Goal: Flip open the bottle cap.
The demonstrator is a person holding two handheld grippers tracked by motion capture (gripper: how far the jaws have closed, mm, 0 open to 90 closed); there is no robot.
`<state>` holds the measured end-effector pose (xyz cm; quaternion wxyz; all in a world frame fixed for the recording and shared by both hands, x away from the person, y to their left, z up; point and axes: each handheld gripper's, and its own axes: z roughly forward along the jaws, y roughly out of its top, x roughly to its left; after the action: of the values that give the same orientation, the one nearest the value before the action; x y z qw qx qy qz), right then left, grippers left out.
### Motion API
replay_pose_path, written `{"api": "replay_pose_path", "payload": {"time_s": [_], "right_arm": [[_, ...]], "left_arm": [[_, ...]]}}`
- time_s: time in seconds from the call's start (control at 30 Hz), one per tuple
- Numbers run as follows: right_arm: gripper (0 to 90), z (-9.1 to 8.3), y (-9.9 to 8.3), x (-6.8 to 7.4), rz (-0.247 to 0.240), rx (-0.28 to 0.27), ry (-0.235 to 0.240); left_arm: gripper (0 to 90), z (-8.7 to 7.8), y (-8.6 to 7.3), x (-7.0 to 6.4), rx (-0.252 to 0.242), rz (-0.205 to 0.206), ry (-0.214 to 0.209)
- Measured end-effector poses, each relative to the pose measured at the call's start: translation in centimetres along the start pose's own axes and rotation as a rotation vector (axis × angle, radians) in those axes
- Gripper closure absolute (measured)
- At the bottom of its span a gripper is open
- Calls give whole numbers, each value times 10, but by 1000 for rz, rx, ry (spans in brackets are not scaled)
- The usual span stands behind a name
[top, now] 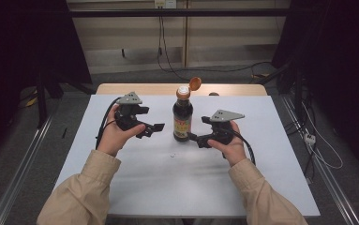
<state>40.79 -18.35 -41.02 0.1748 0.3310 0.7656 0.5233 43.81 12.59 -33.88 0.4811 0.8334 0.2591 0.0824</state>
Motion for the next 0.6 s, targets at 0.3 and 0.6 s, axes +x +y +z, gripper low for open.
{"api": "replay_pose_path", "payload": {"time_s": [0.3,0.6], "right_arm": [[109,-8,-3,3,-7,-3,-2],[107,-13,-8,4,3,2,2]], "left_arm": [[57,-1,-11,1,-4,-10,3],[58,-2,-21,-1,8,-10,7]]}}
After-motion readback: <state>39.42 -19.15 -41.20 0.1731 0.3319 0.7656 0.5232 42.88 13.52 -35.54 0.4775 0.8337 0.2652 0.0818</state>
